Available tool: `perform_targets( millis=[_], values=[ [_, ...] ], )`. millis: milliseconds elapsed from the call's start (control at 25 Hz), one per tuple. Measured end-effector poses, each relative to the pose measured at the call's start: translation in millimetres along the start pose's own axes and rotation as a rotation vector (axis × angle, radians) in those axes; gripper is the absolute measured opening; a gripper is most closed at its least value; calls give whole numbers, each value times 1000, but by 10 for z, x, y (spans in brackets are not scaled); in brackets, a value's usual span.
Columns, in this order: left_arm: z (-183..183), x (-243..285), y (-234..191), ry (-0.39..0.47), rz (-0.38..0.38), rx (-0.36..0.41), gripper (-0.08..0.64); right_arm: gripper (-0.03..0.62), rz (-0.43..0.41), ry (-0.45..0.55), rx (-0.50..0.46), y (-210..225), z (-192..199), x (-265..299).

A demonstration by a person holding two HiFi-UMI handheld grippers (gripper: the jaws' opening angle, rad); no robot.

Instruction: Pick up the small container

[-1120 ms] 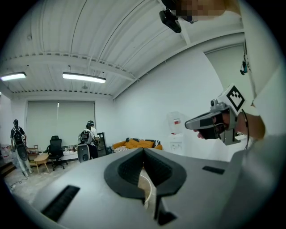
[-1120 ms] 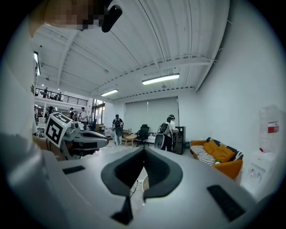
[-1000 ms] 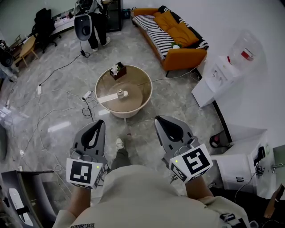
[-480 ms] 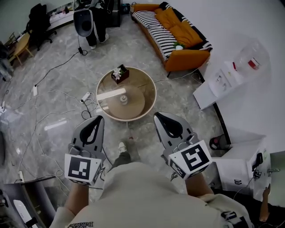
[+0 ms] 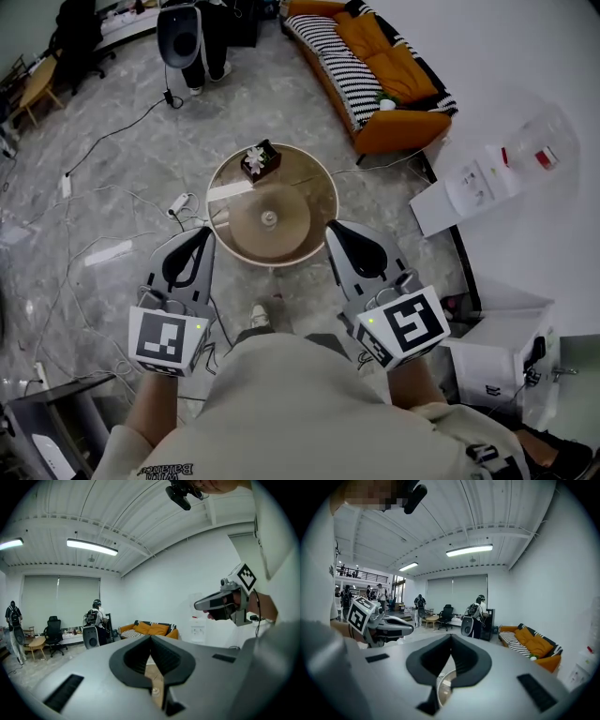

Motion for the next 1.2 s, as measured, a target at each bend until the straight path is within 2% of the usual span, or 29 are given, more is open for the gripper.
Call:
perform_targets(
  millis=[440, 880, 1200],
  values=[
    [193, 367, -149, -50, 1, -20, 6, -3, -3, -37, 34, 331, 231, 385],
    [272, 731, -23, -82, -61, -27, 6, -3, -24, -43, 57, 825, 370, 533],
    [349, 1106, -52, -52, -67, -23, 8, -3, -15, -52, 53, 1107, 464, 734]
  ],
)
Point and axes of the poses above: the fingertips, and each gripper's own axes: x forward along the fingers, y to its right, z out of its underside, the point moved 3 cm from there along -x, backward along the fingers, and after that the axes turned 14 degrees about y, right-handed, at the moved point
